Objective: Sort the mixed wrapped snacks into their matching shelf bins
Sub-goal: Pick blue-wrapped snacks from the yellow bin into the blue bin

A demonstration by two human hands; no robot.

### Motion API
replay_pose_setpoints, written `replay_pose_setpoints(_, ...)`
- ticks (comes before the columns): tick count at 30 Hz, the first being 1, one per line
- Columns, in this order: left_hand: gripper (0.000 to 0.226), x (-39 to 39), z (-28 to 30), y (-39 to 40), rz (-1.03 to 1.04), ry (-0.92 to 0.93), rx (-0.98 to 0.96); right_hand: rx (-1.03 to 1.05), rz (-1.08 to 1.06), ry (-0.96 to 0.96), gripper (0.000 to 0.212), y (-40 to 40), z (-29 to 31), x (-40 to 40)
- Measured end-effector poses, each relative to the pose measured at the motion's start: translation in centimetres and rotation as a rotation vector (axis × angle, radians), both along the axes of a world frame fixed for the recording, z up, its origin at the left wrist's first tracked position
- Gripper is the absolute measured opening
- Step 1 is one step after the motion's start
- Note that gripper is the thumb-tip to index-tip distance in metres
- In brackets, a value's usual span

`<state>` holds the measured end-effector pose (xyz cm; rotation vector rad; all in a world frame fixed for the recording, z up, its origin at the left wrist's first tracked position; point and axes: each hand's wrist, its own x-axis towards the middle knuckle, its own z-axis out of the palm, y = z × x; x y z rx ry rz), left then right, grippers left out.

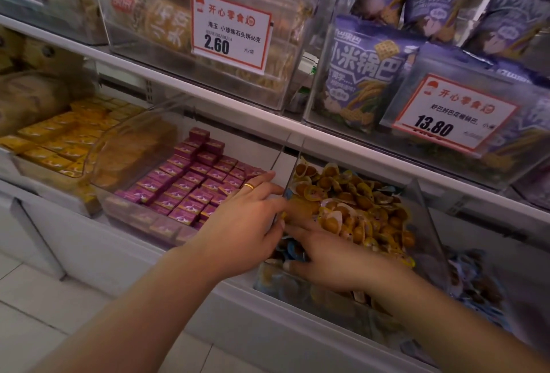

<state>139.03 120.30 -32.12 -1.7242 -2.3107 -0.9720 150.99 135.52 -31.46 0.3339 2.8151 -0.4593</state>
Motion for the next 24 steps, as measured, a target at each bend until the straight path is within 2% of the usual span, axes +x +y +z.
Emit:
replay_pose_setpoints(3, 0.029, -0.1, 0.0, -0.2, 0.001, -0.007, -0.011, 0.154, -0.055, 0.006, 0.096, 0.7, -0.8, -0.7)
replay_pose_setpoints(5, 0.031, -0.1, 0.0, -0.3, -0.01, -0.012, -0.029, 0.278, -0.053, 0.035, 0.101, 1.2, -1.4, -1.4)
replay_pose_setpoints(7, 0.032, -0.1, 0.0, -0.3, -0.016, -0.02, -0.025, 0.325, -0.022, 0.067, 0.096, 1.4, -2.0, -1.6)
replay_pose_setpoints(9, 0.03, 0.0, 0.0, -0.3, -0.022, -0.03, -0.008, 0.338, 0.058, 0.108, 0.08, 1.6, -2.3, -1.1)
replay_pose_setpoints(11, 0.029, 0.0, 0.1, -0.1, -0.021, -0.035, -0.002, 0.265, 0.104, 0.148, 0.067, 1.9, -2.3, -0.3)
replay_pose_setpoints(15, 0.028, -0.1, 0.1, 0.0, -0.018, -0.033, 0.005, 0.06, 0.085, 0.135, 0.072, 1.7, -1.6, -0.1)
replay_pose_setpoints(19, 0.028, 0.0, 0.0, 0.1, -0.015, -0.038, 0.023, 0.039, 0.071, 0.043, 0.073, 1.4, -1.3, -1.0)
replay_pose_setpoints(24, 0.029, 0.0, 0.0, 0.3, -0.004, -0.036, 0.035, 0.087, 0.051, 0.063, 0.062, 1.2, -1.7, -1.2)
